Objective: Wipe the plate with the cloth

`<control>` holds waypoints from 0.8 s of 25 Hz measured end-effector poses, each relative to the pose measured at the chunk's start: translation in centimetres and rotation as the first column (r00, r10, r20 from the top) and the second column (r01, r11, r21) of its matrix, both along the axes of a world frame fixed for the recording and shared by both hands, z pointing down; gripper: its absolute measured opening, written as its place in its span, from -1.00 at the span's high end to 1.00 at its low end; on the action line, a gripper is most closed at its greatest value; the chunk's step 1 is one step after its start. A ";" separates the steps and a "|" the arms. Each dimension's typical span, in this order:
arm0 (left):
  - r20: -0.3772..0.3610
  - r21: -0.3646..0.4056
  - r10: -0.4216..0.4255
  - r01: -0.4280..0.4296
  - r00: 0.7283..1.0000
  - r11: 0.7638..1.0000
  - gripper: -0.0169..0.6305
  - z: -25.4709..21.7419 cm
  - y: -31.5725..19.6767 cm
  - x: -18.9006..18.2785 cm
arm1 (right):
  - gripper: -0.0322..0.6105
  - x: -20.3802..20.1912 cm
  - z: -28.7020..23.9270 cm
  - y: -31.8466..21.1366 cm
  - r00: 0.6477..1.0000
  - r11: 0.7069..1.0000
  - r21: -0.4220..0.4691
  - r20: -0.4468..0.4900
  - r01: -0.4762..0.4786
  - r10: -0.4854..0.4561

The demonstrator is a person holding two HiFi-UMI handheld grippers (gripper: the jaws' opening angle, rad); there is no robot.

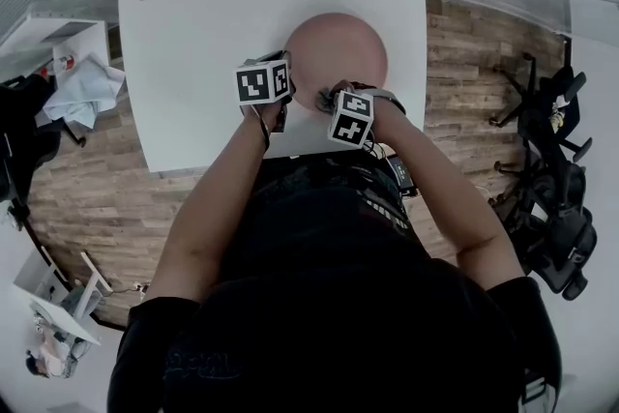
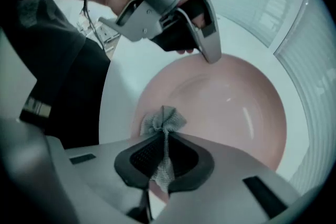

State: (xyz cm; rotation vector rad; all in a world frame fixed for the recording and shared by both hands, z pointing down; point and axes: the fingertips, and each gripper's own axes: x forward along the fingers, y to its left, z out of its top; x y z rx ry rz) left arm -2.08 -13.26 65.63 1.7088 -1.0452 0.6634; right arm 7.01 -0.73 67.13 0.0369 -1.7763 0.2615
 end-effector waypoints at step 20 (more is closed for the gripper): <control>0.014 0.002 -0.005 0.005 1.000 1.000 0.86 0.2 -0.4 0.0 | 0.79 -0.4 -0.1 -18.1 0.971 0.873 0.429 0.047 -0.231 0.234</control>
